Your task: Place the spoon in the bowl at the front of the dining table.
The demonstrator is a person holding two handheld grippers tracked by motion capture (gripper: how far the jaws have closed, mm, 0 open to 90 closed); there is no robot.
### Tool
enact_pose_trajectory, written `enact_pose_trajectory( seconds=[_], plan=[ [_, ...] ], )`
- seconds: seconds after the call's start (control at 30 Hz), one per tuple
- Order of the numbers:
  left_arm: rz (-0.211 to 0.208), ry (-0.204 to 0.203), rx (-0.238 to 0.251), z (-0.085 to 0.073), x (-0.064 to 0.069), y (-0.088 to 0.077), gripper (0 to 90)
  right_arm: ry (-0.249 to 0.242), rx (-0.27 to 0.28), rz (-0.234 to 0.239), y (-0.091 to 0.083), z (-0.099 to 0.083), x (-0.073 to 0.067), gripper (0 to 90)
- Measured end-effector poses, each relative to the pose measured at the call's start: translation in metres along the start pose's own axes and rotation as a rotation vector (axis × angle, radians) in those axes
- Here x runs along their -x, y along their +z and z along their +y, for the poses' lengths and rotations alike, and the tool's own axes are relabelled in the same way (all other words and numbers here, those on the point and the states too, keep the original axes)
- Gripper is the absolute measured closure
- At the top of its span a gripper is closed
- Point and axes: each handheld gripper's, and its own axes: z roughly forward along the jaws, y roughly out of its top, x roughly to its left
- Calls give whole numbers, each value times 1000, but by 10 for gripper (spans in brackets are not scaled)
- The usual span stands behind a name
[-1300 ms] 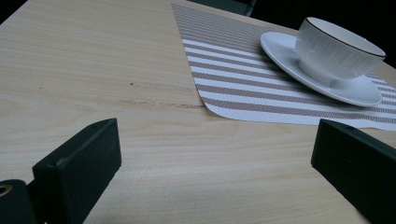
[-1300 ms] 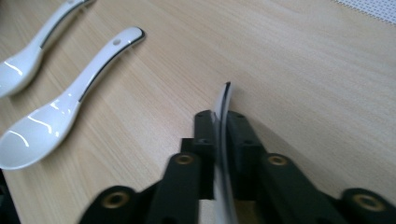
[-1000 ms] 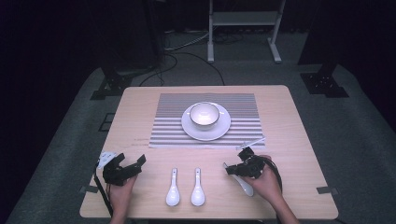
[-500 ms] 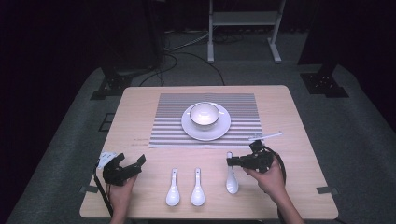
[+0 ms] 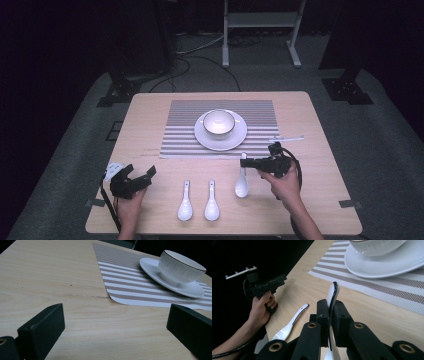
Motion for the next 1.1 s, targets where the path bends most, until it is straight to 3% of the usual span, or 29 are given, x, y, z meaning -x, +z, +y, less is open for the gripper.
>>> enact_pose_trajectory(
  seconds=[1.1],
  plan=[
    [-6,-4,1,0,-1,0,4,33,78,-55,20,61,1,846]
  ],
)
